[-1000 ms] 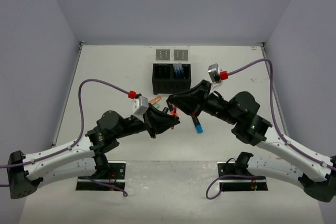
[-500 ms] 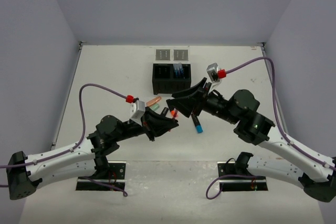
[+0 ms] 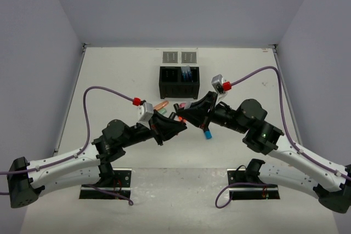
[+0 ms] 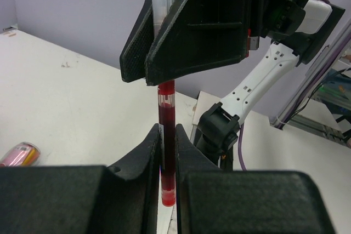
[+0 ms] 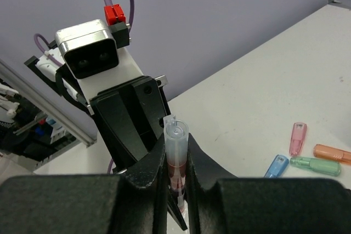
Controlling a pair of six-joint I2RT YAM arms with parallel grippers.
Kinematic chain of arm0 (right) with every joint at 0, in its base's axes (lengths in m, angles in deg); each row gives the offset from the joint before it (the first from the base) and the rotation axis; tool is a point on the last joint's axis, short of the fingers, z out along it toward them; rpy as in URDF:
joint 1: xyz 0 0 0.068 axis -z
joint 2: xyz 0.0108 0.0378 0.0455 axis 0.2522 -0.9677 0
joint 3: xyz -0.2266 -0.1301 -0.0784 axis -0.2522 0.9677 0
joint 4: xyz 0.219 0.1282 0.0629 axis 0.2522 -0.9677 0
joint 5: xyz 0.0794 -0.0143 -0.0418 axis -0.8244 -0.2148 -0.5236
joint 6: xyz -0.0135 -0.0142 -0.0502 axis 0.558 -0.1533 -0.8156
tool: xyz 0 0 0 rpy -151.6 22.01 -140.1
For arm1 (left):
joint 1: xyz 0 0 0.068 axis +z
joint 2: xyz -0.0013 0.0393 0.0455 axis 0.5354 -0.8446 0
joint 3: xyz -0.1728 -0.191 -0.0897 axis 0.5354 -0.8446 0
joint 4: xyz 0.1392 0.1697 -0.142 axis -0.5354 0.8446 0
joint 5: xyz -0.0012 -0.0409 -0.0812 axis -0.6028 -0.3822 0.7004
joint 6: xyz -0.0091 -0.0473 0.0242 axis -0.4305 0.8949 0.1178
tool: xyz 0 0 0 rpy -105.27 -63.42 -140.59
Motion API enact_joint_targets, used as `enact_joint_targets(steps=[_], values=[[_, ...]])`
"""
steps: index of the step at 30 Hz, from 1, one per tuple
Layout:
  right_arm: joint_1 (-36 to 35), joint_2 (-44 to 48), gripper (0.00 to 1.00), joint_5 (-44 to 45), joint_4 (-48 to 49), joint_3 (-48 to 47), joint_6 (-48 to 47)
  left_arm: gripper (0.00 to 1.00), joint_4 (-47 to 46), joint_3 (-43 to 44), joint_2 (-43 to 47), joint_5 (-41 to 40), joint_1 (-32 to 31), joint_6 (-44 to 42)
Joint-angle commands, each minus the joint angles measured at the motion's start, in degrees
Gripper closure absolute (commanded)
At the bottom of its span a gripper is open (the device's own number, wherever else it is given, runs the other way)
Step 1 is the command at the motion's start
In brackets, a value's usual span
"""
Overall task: Sort the stationery into containers
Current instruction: Place the pen in the storage box.
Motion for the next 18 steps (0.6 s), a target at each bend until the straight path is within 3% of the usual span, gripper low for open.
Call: enact_joint_targets(steps=[1,3,4,5,7,8,12,15,18], values=[[0.4,0.1,1.00,1.0,0.6,1.2,-0.9,1.00,-3.8,4.2,0.6,-2.0,-0.5,0.7],[0.3,0.0,1.00,2.4,0.5,1.1,-1.1,0.98,-1.9,5.1,0.4,-4.3,-0.4,0.8],[0.4,-0.1,1.00,5.7,0.4,1.2,-1.5,0.80,0.9,6.1,0.0,-7.0,-0.4,0.9],[0.5,-0.3,1.00,10.2,0.5,1.0,-2.5,0.38,4.5,6.9,-0.7,-10.1,-0.4,1.0],[1.9,-1.5,1.00,18.5,-0.1,-0.3,-3.9,0.05,12.0,9.2,-2.0,-15.3,-0.4,2.2],[2.9,-2.4,1.00,21.2,-0.3,-0.9,-4.2,0.00,15.8,10.4,-2.7,-20.9,-0.4,2.6],[8.9,-9.2,1.00,33.5,1.0,-4.5,-8.0,0.00,37.7,15.7,-5.4,-39.5,-0.3,7.7],[13.3,-15.5,1.00,38.7,6.3,-7.7,-12.3,0.00,51.1,16.2,-2.1,-47.2,-0.3,15.6],[17.0,-25.5,1.00,42.0,11.9,-11.9,-14.3,0.00,55.5,15.8,3.2,-48.6,-0.3,17.0]])
